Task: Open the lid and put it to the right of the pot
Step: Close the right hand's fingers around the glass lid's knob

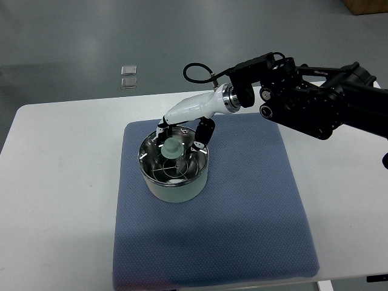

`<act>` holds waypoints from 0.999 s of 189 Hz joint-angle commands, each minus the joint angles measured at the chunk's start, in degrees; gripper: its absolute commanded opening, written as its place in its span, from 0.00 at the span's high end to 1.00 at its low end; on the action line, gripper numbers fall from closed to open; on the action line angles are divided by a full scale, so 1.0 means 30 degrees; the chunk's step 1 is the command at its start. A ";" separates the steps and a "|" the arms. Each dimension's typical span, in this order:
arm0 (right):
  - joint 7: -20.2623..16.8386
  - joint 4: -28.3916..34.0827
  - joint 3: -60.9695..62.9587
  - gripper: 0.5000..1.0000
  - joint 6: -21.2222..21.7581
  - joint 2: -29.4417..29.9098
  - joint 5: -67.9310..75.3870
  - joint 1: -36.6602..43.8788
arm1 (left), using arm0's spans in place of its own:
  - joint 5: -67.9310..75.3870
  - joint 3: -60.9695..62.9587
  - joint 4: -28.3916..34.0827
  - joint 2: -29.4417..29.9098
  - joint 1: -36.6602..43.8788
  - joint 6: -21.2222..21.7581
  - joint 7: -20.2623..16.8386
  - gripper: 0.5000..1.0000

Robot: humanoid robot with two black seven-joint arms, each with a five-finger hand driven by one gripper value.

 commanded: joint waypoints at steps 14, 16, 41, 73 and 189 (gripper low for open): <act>-0.0013 -0.0084 0.0007 0.48 -0.0030 0.0013 0.0000 0.0004 | -0.0001 -0.0001 0.0001 0.0000 0.0000 0.0000 0.0000 0.00; -0.0013 -0.0084 0.0007 0.48 -0.0030 0.0013 0.0000 0.0004 | -0.0001 -0.0001 0.0001 0.0000 0.0000 0.0000 0.0000 0.00; -0.0013 -0.0084 0.0036 0.48 -0.0030 0.0130 0.0000 -0.0172 | -0.0031 -0.0001 0.0001 0.0000 0.0000 0.0000 0.0000 0.00; -0.0013 -0.0084 0.0036 0.48 -0.0381 0.0189 0.0030 -0.0260 | -0.0031 -0.0001 0.0001 0.0000 0.0000 0.0000 0.0000 0.00; -0.0013 -0.0259 0.0036 0.57 -0.0381 0.0277 0.0030 -0.0143 | -0.0177 -0.0001 0.0001 0.0000 0.0000 -0.0029 -0.0029 0.00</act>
